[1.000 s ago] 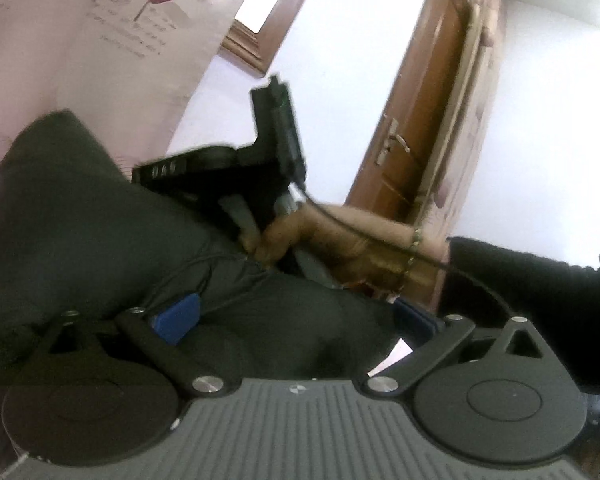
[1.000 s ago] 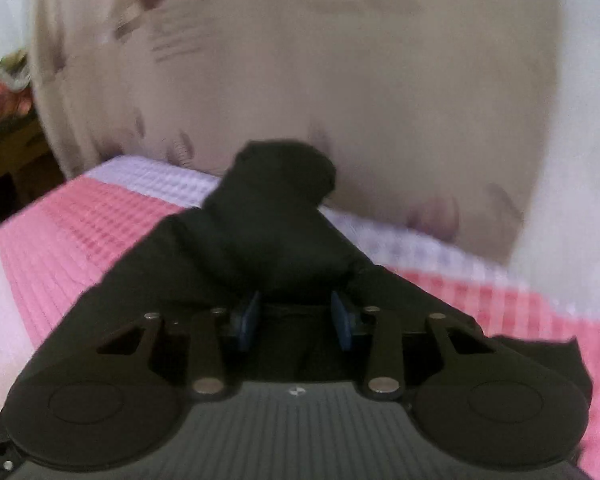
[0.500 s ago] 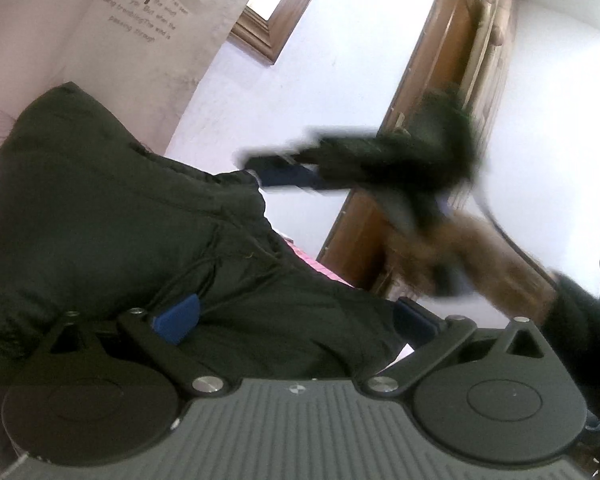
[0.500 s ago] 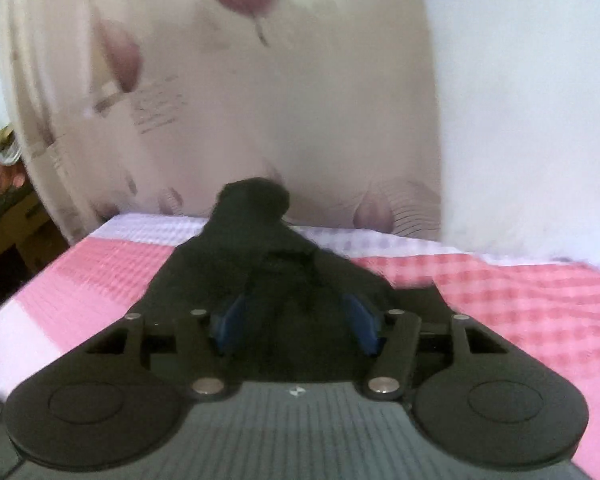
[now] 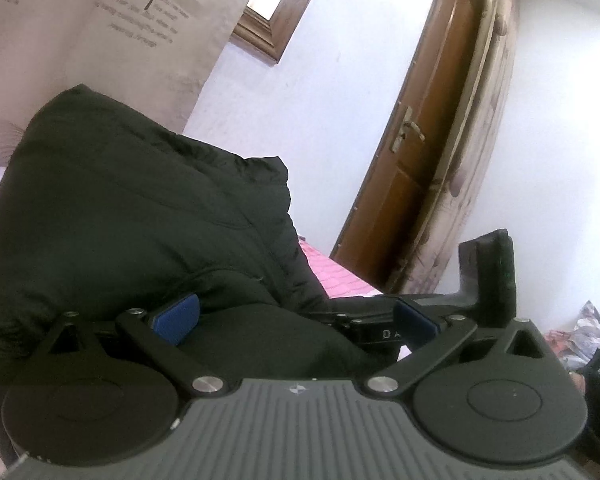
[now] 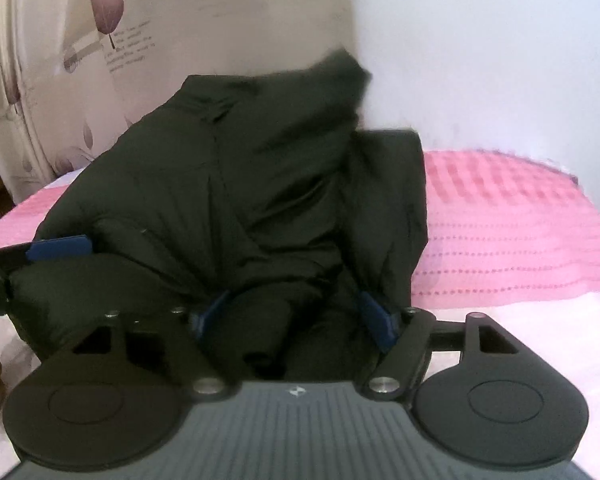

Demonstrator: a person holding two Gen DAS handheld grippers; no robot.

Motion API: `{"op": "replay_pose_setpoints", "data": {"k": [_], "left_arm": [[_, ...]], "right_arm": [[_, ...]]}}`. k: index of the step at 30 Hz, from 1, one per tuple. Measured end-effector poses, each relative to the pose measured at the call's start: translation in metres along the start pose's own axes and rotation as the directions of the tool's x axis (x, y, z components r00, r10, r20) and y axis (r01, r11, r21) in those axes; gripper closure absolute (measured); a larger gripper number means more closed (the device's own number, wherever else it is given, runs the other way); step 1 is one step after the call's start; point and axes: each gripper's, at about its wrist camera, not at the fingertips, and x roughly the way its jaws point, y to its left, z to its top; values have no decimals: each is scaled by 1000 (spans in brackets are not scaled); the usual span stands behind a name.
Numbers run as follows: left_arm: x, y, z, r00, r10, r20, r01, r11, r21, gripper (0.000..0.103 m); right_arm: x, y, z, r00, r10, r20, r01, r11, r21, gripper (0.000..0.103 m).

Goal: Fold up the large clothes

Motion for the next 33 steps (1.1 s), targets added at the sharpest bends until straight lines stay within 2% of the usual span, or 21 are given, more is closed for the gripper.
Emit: {"op": "replay_pose_setpoints", "data": {"k": [1, 3, 6, 8, 10, 11, 14, 19, 22, 24, 26, 27, 28, 29, 33], "left_arm": [[0, 0, 0, 1000, -1, 3, 1, 1000, -1, 0], [-1, 1, 0, 1000, -9, 10, 9, 1000, -3, 0], [-5, 4, -1, 999, -24, 32, 25, 999, -22, 0], [-6, 3, -2, 999, -21, 38, 22, 1000, -21, 0], [-7, 0, -3, 999, -11, 40, 11, 1000, -15, 0], [-7, 0, -4, 999, -8, 42, 9, 1000, -15, 0], [-10, -1, -6, 998, -12, 55, 13, 1000, -22, 0], [-12, 0, -8, 997, -18, 70, 21, 999, -36, 0], [-15, 1, -9, 997, -17, 80, 20, 999, -41, 0], [-23, 1, -10, 995, -4, 102, 10, 999, -51, 0], [-32, 0, -9, 993, 26, 114, -19, 998, -62, 0], [-38, -2, -7, 992, 61, 111, -54, 996, -65, 0], [-43, -3, -5, 990, 87, 109, -81, 995, -62, 0], [-49, -4, -2, 988, 106, 110, -100, 993, -56, 0], [-75, -5, 16, 975, 168, 144, -170, 985, 4, 0]], "right_arm": [[-3, 1, -1, 1000, -21, 13, 21, 1000, 3, 12], [-6, 1, -1, 1000, -8, 24, 7, 1000, 17, 10], [-11, -15, 1, 997, 75, 13, -76, 991, 108, 8], [-21, -36, 1, 986, 160, 44, -166, 957, 238, 6], [-32, -52, -3, 978, 183, 101, -207, 910, 358, 1], [-35, -56, -6, 980, 170, 98, -196, 900, 391, 0], [-36, -57, -13, 994, 105, -4, -94, 907, 410, 0], [-38, -55, -18, 995, 93, -18, -75, 889, 452, 0], [-37, -56, -20, 989, 145, -16, -119, 866, 486, 0], [-38, -51, -21, 985, 175, -11, -150, 871, 467, 1], [-33, -44, -24, 988, 155, -17, -131, 882, 454, 1], [-34, -42, -25, 987, 161, -3, -143, 885, 443, 5], [-34, -41, -24, 983, 185, 4, -168, 880, 444, 27], [-33, -41, -23, 976, 218, 15, -200, 863, 464, 39], [-32, -38, -16, 972, 232, 27, -217, 856, 470, 41]]}}
